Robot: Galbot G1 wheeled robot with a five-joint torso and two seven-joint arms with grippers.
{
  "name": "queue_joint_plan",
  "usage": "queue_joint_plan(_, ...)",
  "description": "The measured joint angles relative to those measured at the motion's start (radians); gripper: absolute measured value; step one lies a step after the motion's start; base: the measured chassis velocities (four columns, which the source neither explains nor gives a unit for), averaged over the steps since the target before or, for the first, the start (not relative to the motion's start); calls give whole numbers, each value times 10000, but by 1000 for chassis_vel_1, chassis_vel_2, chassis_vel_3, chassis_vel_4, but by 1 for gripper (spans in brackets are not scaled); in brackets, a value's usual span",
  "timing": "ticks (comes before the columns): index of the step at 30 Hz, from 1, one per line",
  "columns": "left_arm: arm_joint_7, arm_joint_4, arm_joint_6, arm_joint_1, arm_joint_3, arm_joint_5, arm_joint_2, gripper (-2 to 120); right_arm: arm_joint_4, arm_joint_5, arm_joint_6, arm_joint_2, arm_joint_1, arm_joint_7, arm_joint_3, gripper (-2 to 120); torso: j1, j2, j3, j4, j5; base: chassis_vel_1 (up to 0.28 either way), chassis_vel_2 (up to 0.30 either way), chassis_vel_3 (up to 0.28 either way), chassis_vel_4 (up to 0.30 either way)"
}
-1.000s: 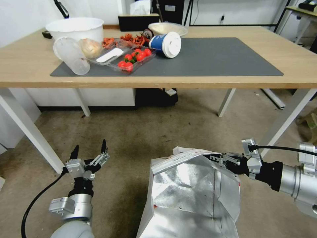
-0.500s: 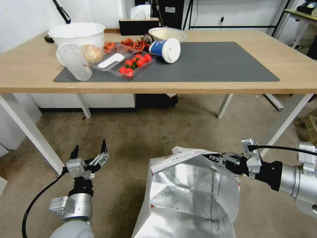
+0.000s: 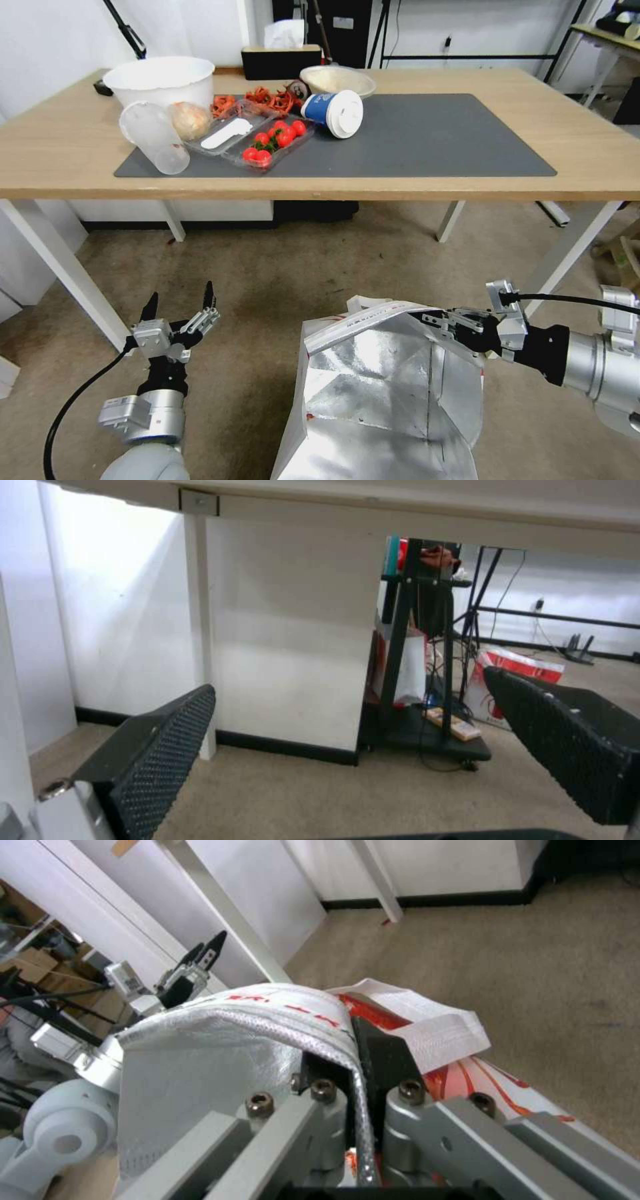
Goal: Pick up the food delivery bag from the floor and place it on the table.
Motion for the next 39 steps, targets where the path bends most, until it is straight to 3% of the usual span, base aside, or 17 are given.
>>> queue_joint_plan(39,-9,-30,10,47,36,58,-21,100,145,-221,55,87,-143,-151,122,0,519,1569,1051,0,1,0,0,0,0)
